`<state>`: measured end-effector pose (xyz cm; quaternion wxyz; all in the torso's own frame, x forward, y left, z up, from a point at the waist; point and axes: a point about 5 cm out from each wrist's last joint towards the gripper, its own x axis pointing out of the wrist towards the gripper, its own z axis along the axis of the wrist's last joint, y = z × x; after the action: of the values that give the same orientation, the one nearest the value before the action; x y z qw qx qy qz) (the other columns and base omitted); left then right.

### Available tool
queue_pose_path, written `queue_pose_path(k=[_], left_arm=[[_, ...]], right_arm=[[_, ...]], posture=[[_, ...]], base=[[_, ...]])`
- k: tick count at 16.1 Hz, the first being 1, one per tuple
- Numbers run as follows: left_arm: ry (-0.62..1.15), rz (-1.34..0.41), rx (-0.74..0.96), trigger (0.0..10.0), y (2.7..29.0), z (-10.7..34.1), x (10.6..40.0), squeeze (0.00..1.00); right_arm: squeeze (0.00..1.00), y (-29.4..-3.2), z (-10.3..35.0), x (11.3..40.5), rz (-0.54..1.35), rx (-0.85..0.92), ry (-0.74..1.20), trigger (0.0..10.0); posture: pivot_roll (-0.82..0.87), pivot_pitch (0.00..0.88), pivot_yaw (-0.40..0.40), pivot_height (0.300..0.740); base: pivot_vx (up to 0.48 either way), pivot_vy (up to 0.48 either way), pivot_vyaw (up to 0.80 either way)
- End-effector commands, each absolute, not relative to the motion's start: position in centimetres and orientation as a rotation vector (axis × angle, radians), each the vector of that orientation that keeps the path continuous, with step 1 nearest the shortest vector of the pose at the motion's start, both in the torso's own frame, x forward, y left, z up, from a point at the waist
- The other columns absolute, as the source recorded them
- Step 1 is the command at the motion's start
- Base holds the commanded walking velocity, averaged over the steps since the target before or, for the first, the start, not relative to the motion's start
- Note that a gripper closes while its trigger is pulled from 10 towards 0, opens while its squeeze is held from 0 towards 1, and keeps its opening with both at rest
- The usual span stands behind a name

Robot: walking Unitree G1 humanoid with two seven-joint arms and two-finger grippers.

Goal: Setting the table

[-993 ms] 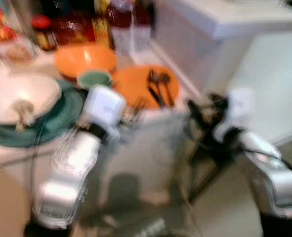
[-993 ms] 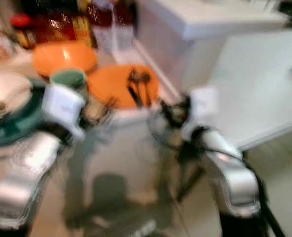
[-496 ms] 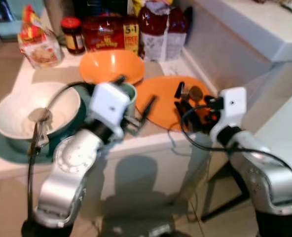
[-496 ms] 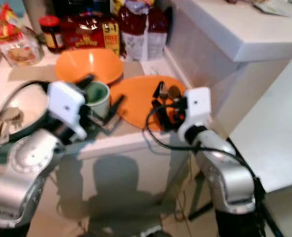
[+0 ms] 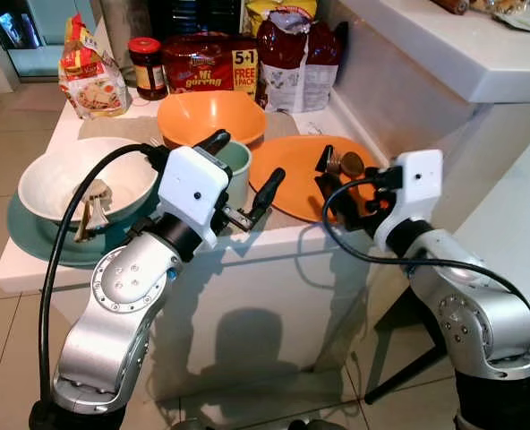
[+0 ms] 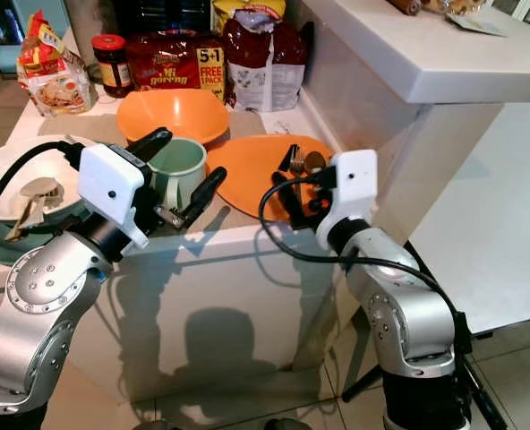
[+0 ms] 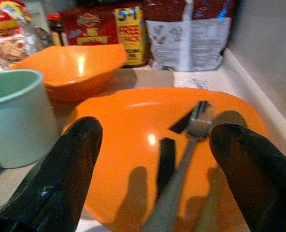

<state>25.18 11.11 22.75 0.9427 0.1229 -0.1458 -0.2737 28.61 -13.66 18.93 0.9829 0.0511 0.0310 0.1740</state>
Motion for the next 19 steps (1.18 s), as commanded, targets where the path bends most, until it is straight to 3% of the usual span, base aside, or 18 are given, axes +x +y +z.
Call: queue_pose_path(k=[1, 2, 3, 6, 7, 8, 11, 19], left_arm=[[-0.303, -0.587, 0.26, 10.0, 10.7, 22.9, 25.0, 0.0], [-0.27, -0.611, 0.28, 10.0, 10.6, 22.4, 25.0, 0.0], [-0.257, -0.636, 0.287, 10.0, 10.6, 22.2, 24.9, 0.0], [-0.23, -0.696, 0.274, 10.0, 10.4, 21.9, 24.4, 0.0], [-0.224, -0.71, 0.273, 10.0, 10.3, 21.8, 24.2, 0.0], [-0.221, -0.716, 0.274, 10.0, 10.3, 21.7, 24.1, 0.0], [-0.219, -0.728, 0.273, 10.0, 10.1, 21.8, 24.0, 0.0], [-0.217, -0.752, 0.282, 10.0, 10.0, 21.9, 23.8, 0.0]], right_arm=[[0.0, -14.1, 18.7, 28.9, 0.315, 0.096, 0.09, 10.0], [0.93, -14.1, 18.5, 29.3, 0.295, 0.121, 0.141, 10.0], [1.0, -14.0, 18.3, 29.6, 0.296, 0.115, 0.17, 10.0], [1.0, -13.9, 19.0, 30.7, 0.234, 0.047, 0.166, 10.0], [0.09, -14.2, 19.4, 31.3, 0.153, -0.022, 0.175, 10.0], [0.0, -14.3, 19.7, 31.7, 0.13, -0.041, 0.172, 10.0], [0.0, -13.8, 19.5, 32.4, 0.119, 0.097, 0.257, 10.0], [0.0, -14.7, 19.2, 32.9, 0.02, 0.153, 0.358, 10.0]], posture=[[0.09, 0.029, -0.067, 0.74], [0.09, 0.027, -0.063, 0.74], [0.09, 0.027, -0.063, 0.74], [0.09, 0.026, -0.067, 0.74], [0.09, 0.026, -0.067, 0.74], [0.09, 0.026, -0.067, 0.74], [0.09, 0.035, -0.069, 0.74], [0.09, 0.041, -0.07, 0.74]], base=[[0.0, 0.0, 0.0], [0.0, 0.0, 0.0], [0.0, 0.0, 0.0], [0.0, 0.0, 0.0], [0.0, 0.0, 0.0], [0.0, 0.0, 0.0], [0.0, 0.0, 0.0], [0.0, 0.0, 0.0]])
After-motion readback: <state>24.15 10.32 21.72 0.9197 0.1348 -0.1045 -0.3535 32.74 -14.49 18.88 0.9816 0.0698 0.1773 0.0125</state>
